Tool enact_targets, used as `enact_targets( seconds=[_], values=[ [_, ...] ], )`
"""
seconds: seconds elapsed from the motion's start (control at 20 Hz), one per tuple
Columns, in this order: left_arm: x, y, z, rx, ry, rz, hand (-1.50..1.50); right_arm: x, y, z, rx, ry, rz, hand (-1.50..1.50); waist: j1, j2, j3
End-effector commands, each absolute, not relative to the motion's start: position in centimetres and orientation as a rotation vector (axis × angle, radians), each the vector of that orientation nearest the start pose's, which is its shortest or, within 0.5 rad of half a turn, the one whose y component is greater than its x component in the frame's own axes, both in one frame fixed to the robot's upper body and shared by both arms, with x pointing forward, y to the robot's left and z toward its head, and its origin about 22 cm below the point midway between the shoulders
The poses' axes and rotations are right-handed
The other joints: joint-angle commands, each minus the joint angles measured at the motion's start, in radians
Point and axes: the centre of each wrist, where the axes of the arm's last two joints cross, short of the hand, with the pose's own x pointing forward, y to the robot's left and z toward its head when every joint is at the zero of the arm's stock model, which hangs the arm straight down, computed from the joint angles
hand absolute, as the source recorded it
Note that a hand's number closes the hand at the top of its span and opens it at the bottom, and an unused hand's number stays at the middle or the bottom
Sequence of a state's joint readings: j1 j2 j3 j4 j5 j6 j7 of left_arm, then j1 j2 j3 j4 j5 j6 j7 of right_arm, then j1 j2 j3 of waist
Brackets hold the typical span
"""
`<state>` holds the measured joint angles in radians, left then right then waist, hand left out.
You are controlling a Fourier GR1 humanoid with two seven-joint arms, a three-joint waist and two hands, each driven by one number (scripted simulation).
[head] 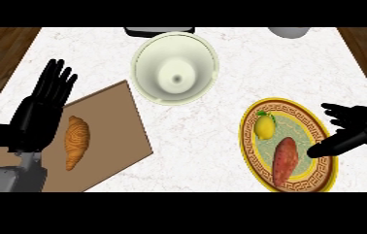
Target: Pick the sweet potato from the plate and place it in the bowl
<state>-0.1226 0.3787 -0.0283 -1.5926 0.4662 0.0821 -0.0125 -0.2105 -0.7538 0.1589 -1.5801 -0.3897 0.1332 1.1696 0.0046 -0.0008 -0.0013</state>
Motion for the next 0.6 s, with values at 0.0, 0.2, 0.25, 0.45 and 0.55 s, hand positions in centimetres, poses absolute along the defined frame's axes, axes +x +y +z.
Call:
enact_targets(
  seconds=[0.0,0.2,0.25,0.45,0.55],
  values=[
    [26.1,30.5,6.6,-0.061,-1.685,0.063,0.0,26.6,-32.7,12.5,-0.326,-0.357,0.382,-1.5,-0.009,-0.003,0.001],
    [25.5,30.2,6.4,-0.083,-1.689,0.065,0.0,25.8,-31.0,10.0,-0.404,-0.348,0.362,-1.5,-0.002,-0.002,0.001],
    [28.0,30.1,6.8,-0.078,-1.702,0.083,0.0,25.9,-29.0,10.4,-0.417,-0.387,0.365,-1.5,-0.011,0.0,0.0],
    [26.1,31.4,5.1,-0.068,-1.694,0.072,0.0,25.3,-30.2,8.7,-0.47,-0.419,0.363,-1.5,-0.004,0.001,0.001],
    [26.5,29.0,6.7,-0.085,-1.689,0.057,0.0,24.2,-29.5,8.2,-0.469,-0.417,0.375,-1.5,-0.007,-0.001,0.001]
  ],
)
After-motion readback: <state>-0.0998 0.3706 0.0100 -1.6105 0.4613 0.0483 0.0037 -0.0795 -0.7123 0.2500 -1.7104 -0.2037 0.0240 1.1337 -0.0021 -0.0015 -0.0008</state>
